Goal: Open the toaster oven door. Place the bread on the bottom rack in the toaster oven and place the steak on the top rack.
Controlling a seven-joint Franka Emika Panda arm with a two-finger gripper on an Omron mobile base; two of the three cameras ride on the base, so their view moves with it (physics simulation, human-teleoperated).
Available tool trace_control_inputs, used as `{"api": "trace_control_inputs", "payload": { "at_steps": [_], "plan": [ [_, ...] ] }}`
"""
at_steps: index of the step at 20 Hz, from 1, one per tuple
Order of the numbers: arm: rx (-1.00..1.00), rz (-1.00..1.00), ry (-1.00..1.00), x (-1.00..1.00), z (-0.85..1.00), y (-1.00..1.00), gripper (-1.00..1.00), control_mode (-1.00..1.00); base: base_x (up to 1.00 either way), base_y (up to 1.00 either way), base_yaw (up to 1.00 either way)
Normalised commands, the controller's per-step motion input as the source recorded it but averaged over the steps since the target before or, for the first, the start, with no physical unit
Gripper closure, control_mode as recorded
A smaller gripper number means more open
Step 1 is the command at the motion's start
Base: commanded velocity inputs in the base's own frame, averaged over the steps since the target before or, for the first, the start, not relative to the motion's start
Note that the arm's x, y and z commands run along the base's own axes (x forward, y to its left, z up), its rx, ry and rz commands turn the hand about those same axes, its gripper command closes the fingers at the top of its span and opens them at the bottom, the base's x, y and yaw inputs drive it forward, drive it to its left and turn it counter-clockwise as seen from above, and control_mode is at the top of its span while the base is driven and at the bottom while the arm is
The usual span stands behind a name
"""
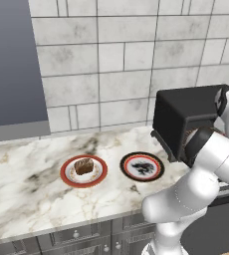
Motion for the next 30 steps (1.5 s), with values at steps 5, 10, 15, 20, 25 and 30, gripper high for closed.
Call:
{"api": "trace_control_inputs", "payload": {
  "at_steps": [5, 10, 15, 20, 25, 30],
  "plan": [
    [0.09, -0.09, -0.06, 0.08, 0.00, -0.22, 1.00, -1.00, 0.00, 0.00, 0.00],
    [0.06, -0.11, -0.05, 0.09, -0.05, -0.18, 1.00, -1.00, 0.00, 0.00, 0.00],
    [0.05, -0.14, -0.08, 0.06, -0.13, -0.11, 1.00, -1.00, 0.00, 0.00, 0.00],
    [0.05, -0.11, -0.11, 0.00, -0.12, -0.09, 1.00, -1.00, 0.00, 0.00, 0.00],
    [0.01, -0.09, -0.12, -0.03, -0.23, -0.07, 1.00, -1.00, 0.00, 0.00, 0.00],
    [0.00, -0.04, -0.12, -0.02, -0.29, -0.05, 1.00, -1.00, 0.00, 0.00, 0.00]
  ]
}}
